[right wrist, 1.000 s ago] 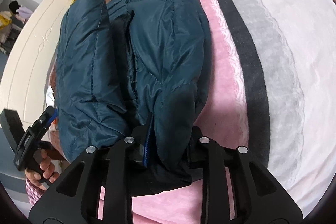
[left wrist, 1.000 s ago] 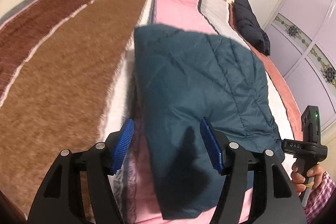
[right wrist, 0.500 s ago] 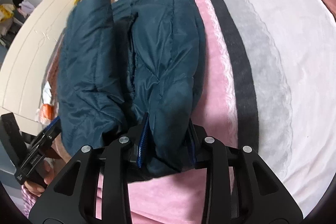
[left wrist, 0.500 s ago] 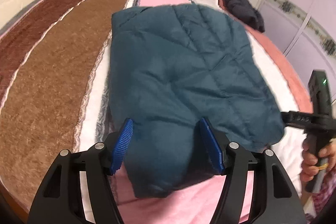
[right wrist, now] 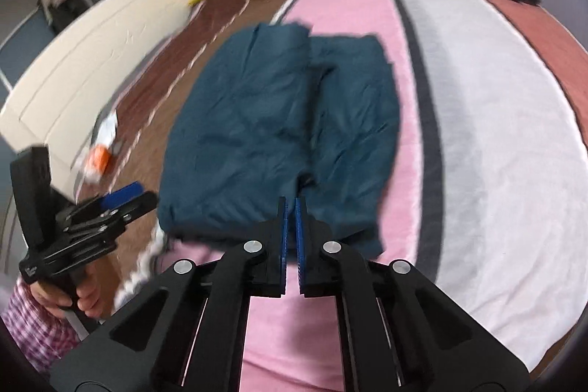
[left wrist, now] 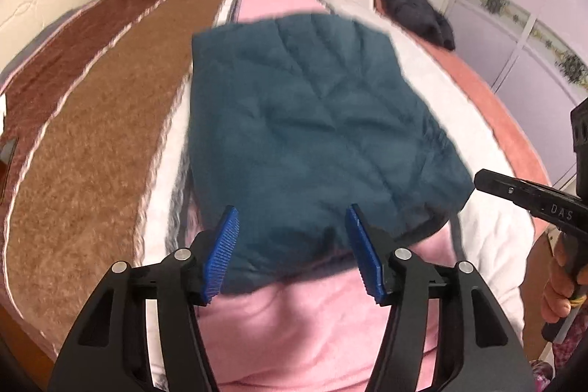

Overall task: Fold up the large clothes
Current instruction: 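Release the folded jacket and withdraw both open tools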

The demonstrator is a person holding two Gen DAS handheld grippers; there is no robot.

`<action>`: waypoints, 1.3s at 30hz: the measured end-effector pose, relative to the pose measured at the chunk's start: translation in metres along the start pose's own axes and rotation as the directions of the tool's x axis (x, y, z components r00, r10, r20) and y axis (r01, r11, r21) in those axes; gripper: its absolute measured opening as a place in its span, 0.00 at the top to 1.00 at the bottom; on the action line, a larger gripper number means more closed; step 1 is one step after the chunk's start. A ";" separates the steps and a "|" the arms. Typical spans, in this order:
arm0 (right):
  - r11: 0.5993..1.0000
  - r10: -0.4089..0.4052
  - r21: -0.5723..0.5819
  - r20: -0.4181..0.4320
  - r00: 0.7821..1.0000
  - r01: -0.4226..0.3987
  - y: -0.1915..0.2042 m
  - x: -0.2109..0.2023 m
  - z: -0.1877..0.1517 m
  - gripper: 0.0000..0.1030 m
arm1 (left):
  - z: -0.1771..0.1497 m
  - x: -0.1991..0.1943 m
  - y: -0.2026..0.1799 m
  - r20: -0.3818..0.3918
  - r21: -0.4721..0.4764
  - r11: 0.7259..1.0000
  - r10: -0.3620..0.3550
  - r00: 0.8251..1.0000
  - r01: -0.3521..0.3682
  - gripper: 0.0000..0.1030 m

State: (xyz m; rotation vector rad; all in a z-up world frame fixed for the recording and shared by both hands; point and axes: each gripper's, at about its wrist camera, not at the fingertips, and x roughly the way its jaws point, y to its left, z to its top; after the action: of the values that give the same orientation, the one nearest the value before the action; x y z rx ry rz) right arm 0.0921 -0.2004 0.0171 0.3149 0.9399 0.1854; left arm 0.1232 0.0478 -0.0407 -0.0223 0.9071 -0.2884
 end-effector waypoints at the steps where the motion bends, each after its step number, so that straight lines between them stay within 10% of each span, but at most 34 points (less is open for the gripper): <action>1: 1.000 -0.012 0.013 -0.028 1.000 0.012 -0.002 0.011 -0.002 0.96 | -0.003 0.007 0.001 -0.029 -0.015 1.000 0.003 1.000 -0.003 0.46; 15: 0.994 -0.056 0.085 -0.141 0.989 0.068 -0.014 0.054 -0.006 1.00 | -0.013 0.022 0.003 -0.064 -0.042 0.999 0.031 0.997 -0.034 0.46; 31: 0.990 -0.137 -0.030 0.010 0.991 0.137 0.033 -0.001 -0.010 0.96 | -0.017 -0.020 -0.025 0.014 -0.011 0.996 0.092 0.996 -0.092 0.44; 39: 0.974 -0.219 -0.039 0.073 0.973 0.222 0.052 -0.025 -0.056 0.75 | -0.028 -0.043 -0.031 0.044 -0.044 0.994 0.102 0.994 -0.100 0.41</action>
State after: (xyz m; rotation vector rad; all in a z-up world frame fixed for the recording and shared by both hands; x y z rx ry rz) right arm 0.0310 -0.1489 0.0233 0.1702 0.8938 -0.0071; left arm 0.0691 0.0314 -0.0201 -0.0217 0.8656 -0.1736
